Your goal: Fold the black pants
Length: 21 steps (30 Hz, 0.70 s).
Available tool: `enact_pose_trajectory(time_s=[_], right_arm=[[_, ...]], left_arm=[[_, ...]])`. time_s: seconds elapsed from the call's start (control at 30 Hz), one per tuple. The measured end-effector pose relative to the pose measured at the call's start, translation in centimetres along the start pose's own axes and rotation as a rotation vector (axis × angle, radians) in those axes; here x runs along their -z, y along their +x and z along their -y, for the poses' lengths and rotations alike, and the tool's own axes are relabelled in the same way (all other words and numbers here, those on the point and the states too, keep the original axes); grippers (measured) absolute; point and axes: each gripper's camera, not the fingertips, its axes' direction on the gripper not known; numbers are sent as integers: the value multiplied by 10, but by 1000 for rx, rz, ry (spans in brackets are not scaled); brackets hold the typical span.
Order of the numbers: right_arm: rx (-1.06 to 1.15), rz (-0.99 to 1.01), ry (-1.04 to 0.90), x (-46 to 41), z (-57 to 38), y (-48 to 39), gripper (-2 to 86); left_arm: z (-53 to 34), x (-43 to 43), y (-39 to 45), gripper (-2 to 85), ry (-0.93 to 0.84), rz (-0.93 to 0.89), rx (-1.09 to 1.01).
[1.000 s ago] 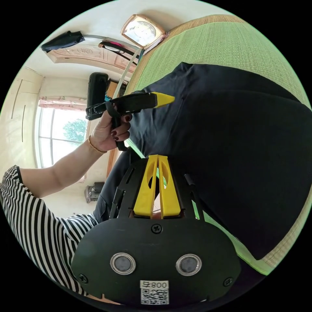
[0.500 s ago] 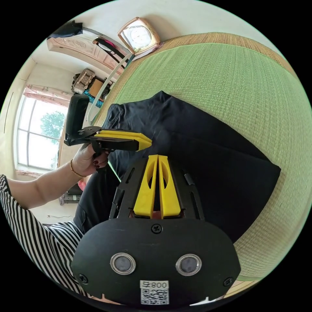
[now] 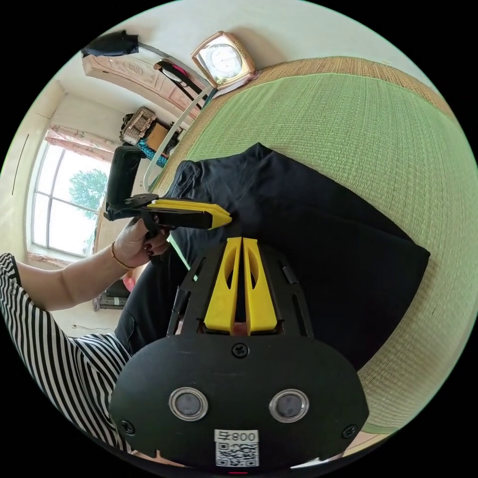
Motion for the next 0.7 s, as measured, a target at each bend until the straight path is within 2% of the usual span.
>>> enact_pose_trajectory(time_s=[0.4, 0.5, 0.63, 0.7], right_arm=[[59, -50, -93, -29, 48, 16, -1], [58, -18, -95, -20, 47, 21, 0], [41, -43, -67, 9, 39, 22, 0], [41, -33, -37, 34, 28, 21, 0]], left_arm=[[-22, -11, 3, 6, -3, 19, 73], [-30, -7, 18, 4, 41, 24, 47], [-40, -29, 32, 2, -45, 59, 48], [-47, -32, 38, 2, -27, 60, 55]])
